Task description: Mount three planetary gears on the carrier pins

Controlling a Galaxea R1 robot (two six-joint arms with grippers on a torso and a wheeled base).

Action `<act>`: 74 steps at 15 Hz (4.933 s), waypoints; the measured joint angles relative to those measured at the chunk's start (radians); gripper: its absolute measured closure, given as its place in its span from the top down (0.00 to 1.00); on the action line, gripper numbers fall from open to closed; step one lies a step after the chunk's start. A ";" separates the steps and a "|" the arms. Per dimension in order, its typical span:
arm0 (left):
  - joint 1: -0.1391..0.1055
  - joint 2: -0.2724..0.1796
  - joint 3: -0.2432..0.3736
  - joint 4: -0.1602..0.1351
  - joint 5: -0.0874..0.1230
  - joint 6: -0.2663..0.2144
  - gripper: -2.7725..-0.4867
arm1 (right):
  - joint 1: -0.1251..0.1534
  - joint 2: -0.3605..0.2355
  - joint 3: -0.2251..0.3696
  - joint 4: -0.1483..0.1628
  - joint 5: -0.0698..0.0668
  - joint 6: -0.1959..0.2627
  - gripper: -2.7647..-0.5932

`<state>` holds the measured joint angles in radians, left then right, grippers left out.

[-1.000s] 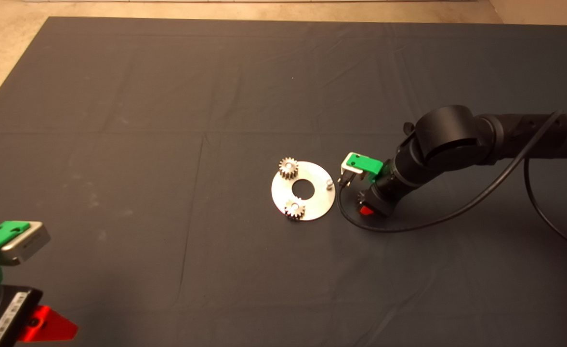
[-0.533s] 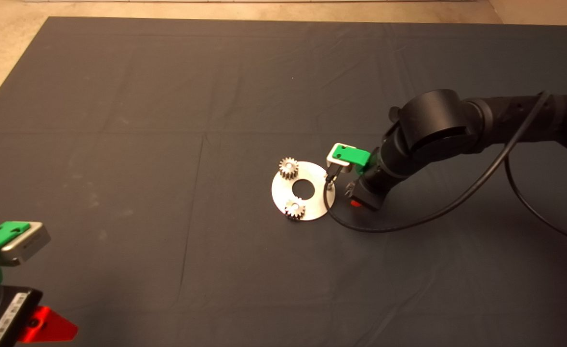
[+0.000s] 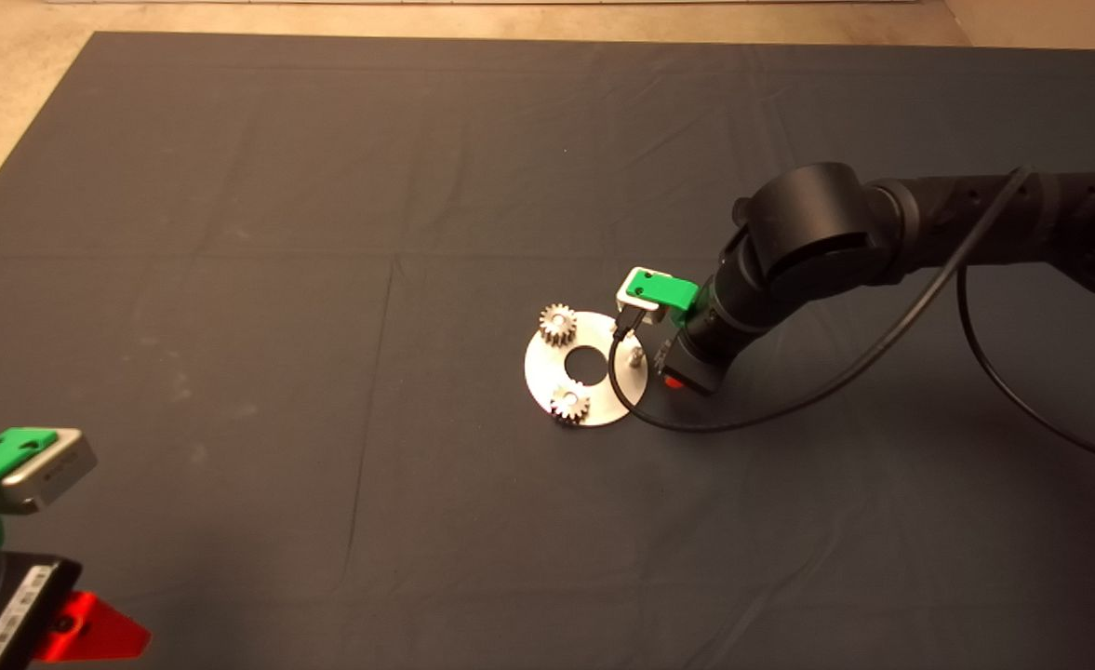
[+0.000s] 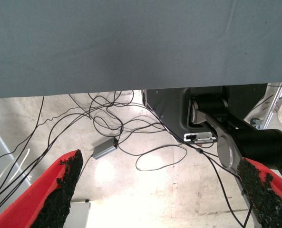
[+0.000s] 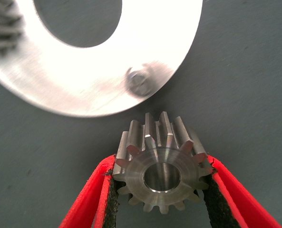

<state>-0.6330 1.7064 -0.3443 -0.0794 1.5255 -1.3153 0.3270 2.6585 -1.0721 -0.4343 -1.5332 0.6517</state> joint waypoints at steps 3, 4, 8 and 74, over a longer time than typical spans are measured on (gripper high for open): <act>0.000 0.000 0.000 0.000 0.000 0.000 0.81 | 0.000 0.041 -0.077 0.001 -0.002 -0.001 0.23; 0.000 0.000 0.000 0.000 0.000 0.000 0.81 | 0.000 0.046 -0.079 0.001 -0.010 -0.001 0.23; 0.000 -0.006 0.000 0.000 0.000 -0.001 0.81 | 0.000 0.046 -0.079 0.003 -0.008 -0.001 0.23; 0.000 -0.014 0.000 -0.001 0.000 -0.001 0.81 | 0.010 0.080 -0.116 0.043 0.063 0.026 0.22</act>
<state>-0.6330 1.6923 -0.3443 -0.0806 1.5255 -1.3162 0.3372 2.7383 -1.1881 -0.3911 -1.4706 0.6779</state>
